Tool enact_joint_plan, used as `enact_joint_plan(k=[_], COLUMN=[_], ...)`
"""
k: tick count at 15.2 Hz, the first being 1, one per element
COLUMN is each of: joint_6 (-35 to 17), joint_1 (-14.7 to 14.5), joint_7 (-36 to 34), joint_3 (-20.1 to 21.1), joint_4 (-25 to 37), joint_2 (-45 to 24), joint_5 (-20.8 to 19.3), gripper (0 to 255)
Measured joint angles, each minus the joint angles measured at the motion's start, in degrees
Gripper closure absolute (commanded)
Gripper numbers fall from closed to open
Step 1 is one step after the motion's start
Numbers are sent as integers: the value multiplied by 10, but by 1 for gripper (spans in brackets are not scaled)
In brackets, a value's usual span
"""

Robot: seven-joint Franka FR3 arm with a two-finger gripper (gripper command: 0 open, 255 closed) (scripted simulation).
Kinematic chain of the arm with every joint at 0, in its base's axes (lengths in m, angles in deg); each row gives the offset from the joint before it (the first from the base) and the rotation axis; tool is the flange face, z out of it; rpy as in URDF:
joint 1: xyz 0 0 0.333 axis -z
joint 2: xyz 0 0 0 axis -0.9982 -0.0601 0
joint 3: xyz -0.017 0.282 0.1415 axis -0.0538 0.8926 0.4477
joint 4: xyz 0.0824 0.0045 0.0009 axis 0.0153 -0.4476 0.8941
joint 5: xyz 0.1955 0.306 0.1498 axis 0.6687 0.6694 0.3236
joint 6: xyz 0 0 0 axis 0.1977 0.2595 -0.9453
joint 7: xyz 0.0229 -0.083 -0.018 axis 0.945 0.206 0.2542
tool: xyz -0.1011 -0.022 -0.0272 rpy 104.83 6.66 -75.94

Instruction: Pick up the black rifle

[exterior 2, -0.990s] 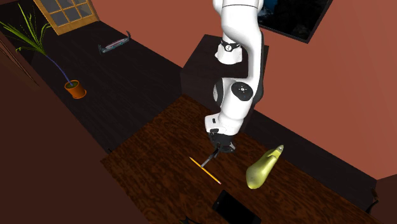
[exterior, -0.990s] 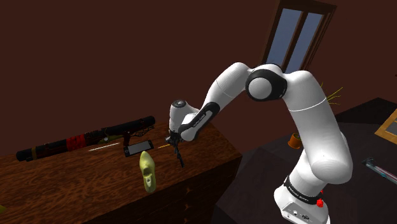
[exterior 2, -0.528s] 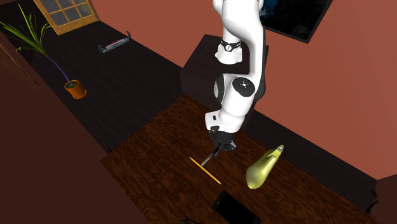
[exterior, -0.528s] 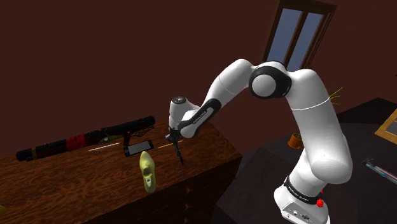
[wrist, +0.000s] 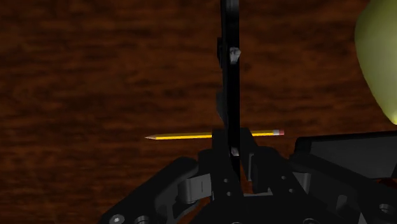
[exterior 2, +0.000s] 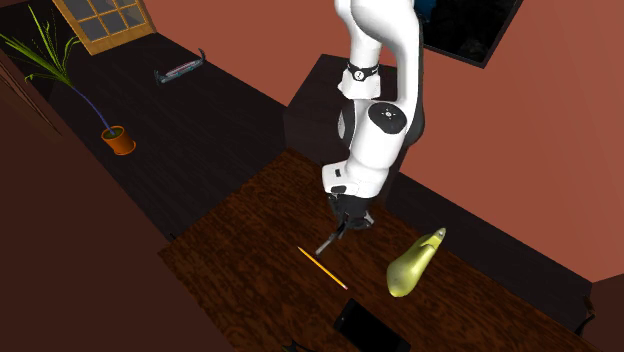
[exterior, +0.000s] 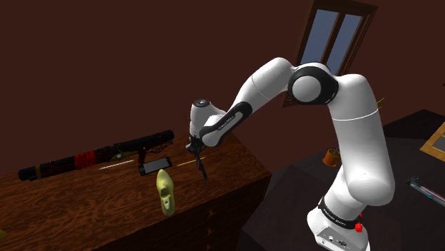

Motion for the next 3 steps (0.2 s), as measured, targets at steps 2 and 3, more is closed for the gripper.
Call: enact_joint_plan(k=[2,3], joint_6=[11,14], joint_1=[1,2], joint_7=[3,4], joint_3=[3,4], joint_4=[0,-1], joint_2=[11,15], joint_5=[3,5], gripper=[255,255])
